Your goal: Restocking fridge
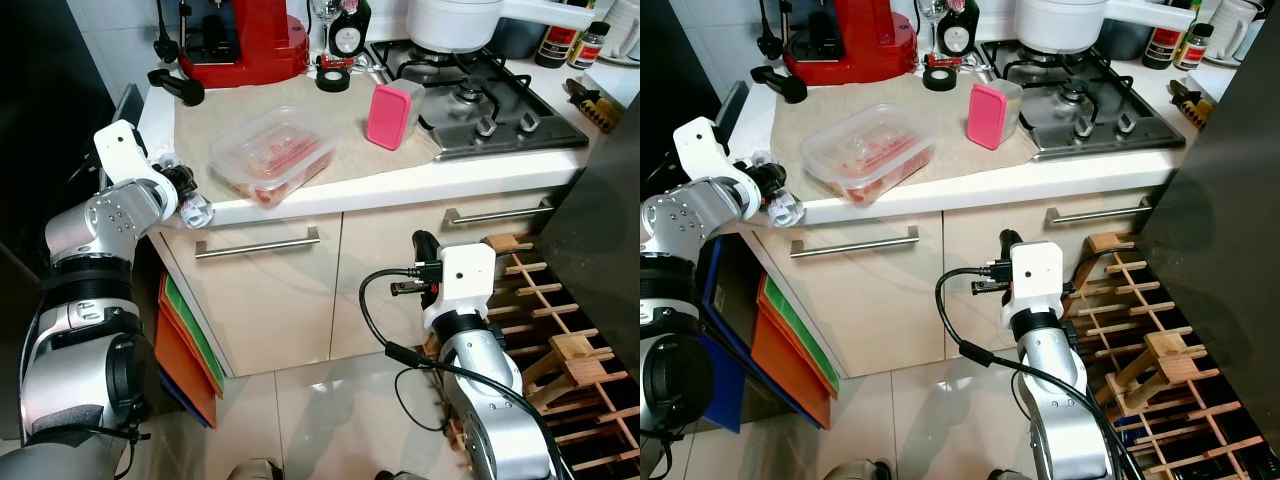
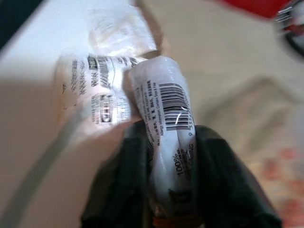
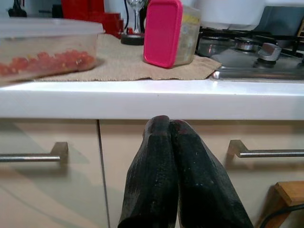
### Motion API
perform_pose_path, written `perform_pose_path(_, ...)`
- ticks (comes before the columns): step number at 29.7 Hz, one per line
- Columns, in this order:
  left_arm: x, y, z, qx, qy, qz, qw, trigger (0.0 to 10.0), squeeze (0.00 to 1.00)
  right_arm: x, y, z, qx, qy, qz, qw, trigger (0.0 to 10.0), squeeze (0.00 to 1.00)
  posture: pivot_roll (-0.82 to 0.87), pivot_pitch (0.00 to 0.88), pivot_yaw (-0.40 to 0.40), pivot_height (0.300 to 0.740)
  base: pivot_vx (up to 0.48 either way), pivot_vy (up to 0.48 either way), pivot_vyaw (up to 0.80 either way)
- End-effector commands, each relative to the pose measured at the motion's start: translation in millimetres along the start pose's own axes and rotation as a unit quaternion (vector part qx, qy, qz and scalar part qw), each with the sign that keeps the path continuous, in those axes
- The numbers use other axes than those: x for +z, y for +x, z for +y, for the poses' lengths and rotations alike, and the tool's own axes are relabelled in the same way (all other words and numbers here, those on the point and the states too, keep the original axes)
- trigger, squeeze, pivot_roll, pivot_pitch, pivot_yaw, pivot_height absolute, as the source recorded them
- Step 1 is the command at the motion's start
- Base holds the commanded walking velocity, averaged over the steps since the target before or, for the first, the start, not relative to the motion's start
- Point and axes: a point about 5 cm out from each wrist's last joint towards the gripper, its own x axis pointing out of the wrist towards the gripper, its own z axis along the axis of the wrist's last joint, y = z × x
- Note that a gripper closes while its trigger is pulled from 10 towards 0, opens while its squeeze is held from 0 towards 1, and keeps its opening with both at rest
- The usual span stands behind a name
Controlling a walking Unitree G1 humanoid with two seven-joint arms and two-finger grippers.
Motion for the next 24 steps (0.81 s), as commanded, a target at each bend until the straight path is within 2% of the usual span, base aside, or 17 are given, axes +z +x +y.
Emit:
perform_pose_path(1, 8, -4.0, -10.1, -0.035, 0.004, -0.026, 0.999, 0.0, 0.0, 6, 1.8, -2.6, -0.001, -0.001, -0.008, 1.0, 10.0, 0.0, 0.06, 0.094, 0.013, 0.74, 0.0, 0.0, 0.0)
perform_pose_path(2, 15, -7.4, -13.8, -0.046, 0.012, -0.048, 0.998, 0.0, 0.0, 6, 3.1, -2.9, 0.001, -0.003, -0.008, 1.0, 10.0, 0.0, 0.07, 0.087, 0.005, 0.74, 0.0, 0.0, 0.0)
perform_pose_path(4, 20, -9.8, -16.8, -0.053, 0.018, -0.062, 0.997, 0.0, 0.0, 6, 4.7, -3.3, 0.003, -0.004, -0.008, 1.0, 10.0, 0.0, 0.07, 0.081, -0.002, 0.74, 0.0, 0.0, 0.0)
perform_pose_path(5, 29, -16.3, -23.5, -0.071, 0.025, -0.095, 0.993, 0.0, 0.0, 6, 7.9, -3.2, 0.008, -0.006, -0.01, 1.0, 10.0, 0.0, 0.07, 0.073, -0.009, 0.74, 0.0, 0.0, 0.0)
perform_pose_path(7, 33, -18.6, -27.4, -0.081, 0.022, -0.106, 0.991, 0.0, 0.0, 6, 10.2, -3.7, 0.01, -0.007, -0.012, 1.0, 10.0, 0.0, 0.08, 0.062, -0.018, 0.74, 0.0, 0.0, 0.0)
perform_pose_path(9, 40, -26.2, -34.7, -0.107, 0.023, -0.138, 0.984, 0.0, 0.0, 8, 15.5, -4.8, 0.013, -0.008, -0.015, 1.0, 10.0, 0.0, 0.08, 0.049, -0.029, 0.74, 0.0, 0.0, 0.0)
perform_pose_path(10, 47, -35.6, -39.8, -0.126, 0.034, -0.172, 0.977, 0.0, 0.0, 9, 19.7, -5.4, 0.017, -0.012, -0.021, 1.0, 10.0, 0.0, 0.09, 0.037, -0.038, 0.74, 0.0, 0.0, 0.0)
perform_pose_path(12, 49, -38.5, -41.0, -0.127, 0.046, -0.182, 0.974, 0.0, 0.0, 10, 21.9, -6.1, 0.018, -0.013, -0.022, 1.0, 10.0, 0.0, 0.09, 0.027, -0.044, 0.74, 0.0, 0.0, 0.0)
perform_pose_path(13, 49, -38.5, -41.0, -0.127, 0.046, -0.182, 0.974, 0.0, 0.0, 10, 21.9, -6.1, 0.018, -0.013, -0.022, 1.0, 10.0, 0.0, 0.09, 0.027, -0.044, 0.74, 0.0, 0.0, 0.0)
perform_pose_path(15, 54, -47.9, -40.6, -0.117, 0.096, -0.22, 0.964, 0.0, 0.0, 10, 26.6, -6.7, 0.023, -0.016, -0.026, 0.999, 10.0, 0.0, 0.1, 0.009, -0.056, 0.74, 0.0, 0.0, 0.0)
perform_pose_path(16, 54, -47.9, -40.6, -0.117, 0.096, -0.22, 0.964, 0.0, 0.0, 10, 26.6, -6.7, 0.023, -0.016, -0.026, 0.999, 10.0, 0.0, 0.1, 0.009, -0.056, 0.74, 0.0, 0.0, 0.0)
perform_pose_path(18, 59, -53.4, -32.8, -0.086, 0.137, -0.25, 0.954, 0.0, 0.0, 11, 30.8, -5.8, 0.029, -0.018, -0.031, 0.999, 10.0, 0.0, 0.11, 0.0, -0.07, 0.74, 0.0, 0.0, 0.0)
perform_pose_path(19, 59, -53.4, -32.8, -0.086, 0.137, -0.25, 0.954, 0.0, 0.0, 11, 30.8, -5.8, 0.029, -0.018, -0.031, 0.999, 10.0, 0.0, 0.11, 0.0, -0.07, 0.74, 0.0, 0.0, 0.0)
perform_pose_path(20, 60, -54.4, -25.5, -0.059, 0.16, -0.263, 0.95, 0.0, 0.0, 12, 35.4, -6.0, 0.031, -0.018, -0.034, 0.999, 10.0, 0.0, 0.11, 0.0, -0.079, 0.74, 0.0, 0.0, 0.0)
perform_pose_path(24, 56, -59.5, -22.3, -0.045, 0.205, -0.278, 0.937, 0.0, 0.0, 13, 42.3, -7.4, 0.033, -0.018, -0.041, 0.998, 10.0, 0.0, 0.13, 0.0, -0.091, 0.74, 0.0, 0.0, 0.0)
